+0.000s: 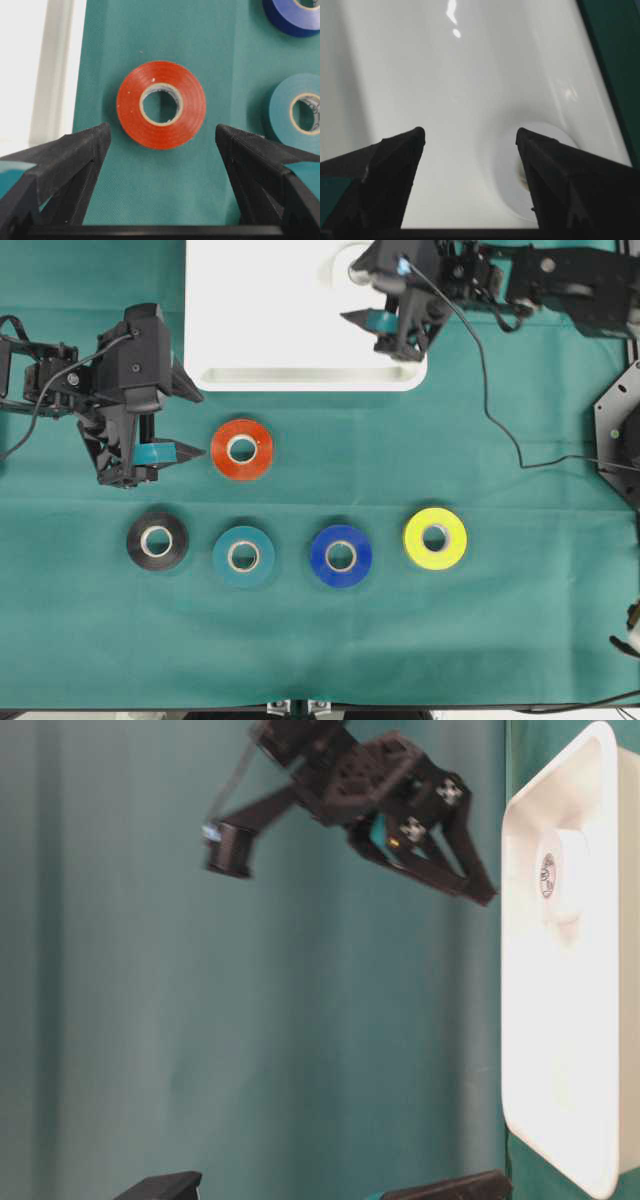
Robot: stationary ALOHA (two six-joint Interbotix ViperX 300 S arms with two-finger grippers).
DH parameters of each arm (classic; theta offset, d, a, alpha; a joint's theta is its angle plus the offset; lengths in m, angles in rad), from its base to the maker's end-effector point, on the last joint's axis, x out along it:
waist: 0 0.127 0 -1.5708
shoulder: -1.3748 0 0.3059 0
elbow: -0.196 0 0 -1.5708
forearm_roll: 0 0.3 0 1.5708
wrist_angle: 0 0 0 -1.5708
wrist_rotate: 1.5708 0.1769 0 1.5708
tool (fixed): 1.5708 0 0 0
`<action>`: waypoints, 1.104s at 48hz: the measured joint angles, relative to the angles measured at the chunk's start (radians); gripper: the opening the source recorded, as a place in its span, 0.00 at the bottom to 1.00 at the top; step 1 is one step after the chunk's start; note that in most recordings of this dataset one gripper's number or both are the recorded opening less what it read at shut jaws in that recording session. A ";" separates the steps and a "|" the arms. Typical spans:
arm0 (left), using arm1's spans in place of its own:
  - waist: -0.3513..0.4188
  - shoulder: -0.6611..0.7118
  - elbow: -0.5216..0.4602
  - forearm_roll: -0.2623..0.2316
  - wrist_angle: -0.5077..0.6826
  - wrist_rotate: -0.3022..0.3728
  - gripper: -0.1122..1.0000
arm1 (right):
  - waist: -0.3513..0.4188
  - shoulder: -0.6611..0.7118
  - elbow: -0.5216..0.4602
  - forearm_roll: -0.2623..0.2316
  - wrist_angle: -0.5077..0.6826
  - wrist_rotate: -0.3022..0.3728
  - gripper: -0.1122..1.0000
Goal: Put the tape alternately from left to right into the white case.
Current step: 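Release the white roll in the tray and withdraw the right gripper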
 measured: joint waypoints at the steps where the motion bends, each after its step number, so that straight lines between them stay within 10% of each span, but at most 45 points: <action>1: 0.000 0.000 0.000 0.000 0.000 0.000 0.68 | 0.009 -0.011 0.003 0.000 0.000 0.000 0.81; 53: -0.006 0.000 0.000 0.000 -0.003 0.000 0.68 | 0.339 -0.167 0.213 0.003 -0.181 0.140 0.81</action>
